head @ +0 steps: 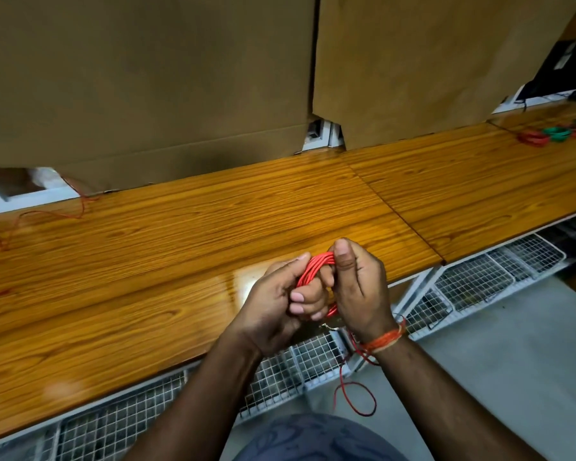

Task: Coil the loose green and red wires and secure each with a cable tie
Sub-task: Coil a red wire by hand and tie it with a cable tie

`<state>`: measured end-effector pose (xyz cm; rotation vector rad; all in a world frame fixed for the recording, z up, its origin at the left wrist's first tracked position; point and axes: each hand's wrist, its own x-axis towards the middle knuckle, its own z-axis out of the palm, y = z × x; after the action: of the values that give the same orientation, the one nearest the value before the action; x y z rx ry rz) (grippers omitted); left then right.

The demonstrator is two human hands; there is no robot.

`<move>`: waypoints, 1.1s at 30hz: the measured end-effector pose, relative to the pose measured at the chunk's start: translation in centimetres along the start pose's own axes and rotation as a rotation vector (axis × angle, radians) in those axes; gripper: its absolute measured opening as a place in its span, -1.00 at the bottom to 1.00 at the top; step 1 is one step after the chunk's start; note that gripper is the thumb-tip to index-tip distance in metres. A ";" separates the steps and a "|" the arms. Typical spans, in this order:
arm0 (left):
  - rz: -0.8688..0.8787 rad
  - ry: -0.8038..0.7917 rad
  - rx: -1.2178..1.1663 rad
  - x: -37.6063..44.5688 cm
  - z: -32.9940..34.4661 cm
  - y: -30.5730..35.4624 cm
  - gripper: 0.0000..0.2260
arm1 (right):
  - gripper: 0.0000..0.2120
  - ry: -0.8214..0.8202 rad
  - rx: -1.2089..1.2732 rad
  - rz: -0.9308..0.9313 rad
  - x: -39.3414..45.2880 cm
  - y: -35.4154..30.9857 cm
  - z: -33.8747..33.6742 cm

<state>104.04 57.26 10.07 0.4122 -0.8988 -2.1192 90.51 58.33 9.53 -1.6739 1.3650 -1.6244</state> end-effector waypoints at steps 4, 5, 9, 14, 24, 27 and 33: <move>0.057 0.127 -0.015 2.0 2.7 -1.5 -0.69 | -0.63 -0.091 0.011 0.030 0.9 1.1 -3.4; 0.066 0.187 -0.068 2.5 3.1 -1.9 -0.70 | -0.68 -0.136 0.014 0.054 1.1 1.4 -4.4; 0.131 0.362 -0.279 4.3 3.3 -3.0 -0.73 | -0.70 -0.432 0.004 0.211 0.7 3.9 -8.9; 0.284 0.524 -0.454 5.4 2.9 -3.8 -0.67 | -0.82 -0.488 0.096 0.341 -1.0 7.6 -15.2; 0.402 0.823 0.282 6.6 7.0 -9.5 -0.63 | -0.90 -0.548 -0.191 -0.258 -0.6 7.1 -17.6; 0.370 0.783 0.578 6.2 8.5 -10.5 -0.55 | -0.90 -0.595 -0.139 -0.354 0.4 5.9 -17.0; 0.364 0.734 0.843 6.2 7.2 -11.2 -0.70 | -0.93 -0.672 -0.095 -0.360 3.2 4.4 -17.0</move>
<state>90.08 60.87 7.08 1.2392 -1.2397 -1.0287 72.78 59.10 11.08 -2.3334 0.8432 -0.9926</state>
